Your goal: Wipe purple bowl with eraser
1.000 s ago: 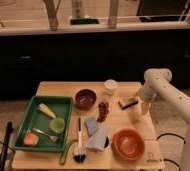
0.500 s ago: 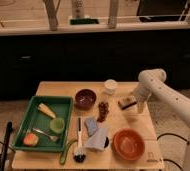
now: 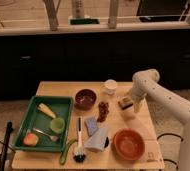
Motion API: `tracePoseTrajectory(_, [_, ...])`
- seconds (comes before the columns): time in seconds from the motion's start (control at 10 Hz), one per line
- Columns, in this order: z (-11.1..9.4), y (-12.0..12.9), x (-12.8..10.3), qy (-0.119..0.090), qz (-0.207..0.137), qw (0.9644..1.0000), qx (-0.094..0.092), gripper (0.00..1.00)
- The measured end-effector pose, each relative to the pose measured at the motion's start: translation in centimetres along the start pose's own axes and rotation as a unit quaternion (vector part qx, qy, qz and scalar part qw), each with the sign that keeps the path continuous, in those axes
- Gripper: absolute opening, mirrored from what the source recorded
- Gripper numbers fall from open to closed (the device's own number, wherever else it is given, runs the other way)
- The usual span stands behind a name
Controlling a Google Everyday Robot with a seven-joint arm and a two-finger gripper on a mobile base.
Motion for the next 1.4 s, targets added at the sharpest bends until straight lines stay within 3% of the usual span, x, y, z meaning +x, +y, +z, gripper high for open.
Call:
tracePoseTrajectory(0.5, [2.2, -0.7, 0.6, 0.004, -0.002, 0.9997, -0.025, 0.79])
tracePoseTrajectory(0.8, [2.6, -1.0, 1.6, 0.008, 0.003, 0.9995, -0.03, 0.55])
tracePoseTrajectory(1.3, [1.8, -1.5, 2.8, 0.007, 0.002, 0.9995, -0.031, 0.04])
tracePoseTrajectory(1.4, [1.3, -1.5, 2.8, 0.001, -0.001, 0.9995, -0.032, 0.0])
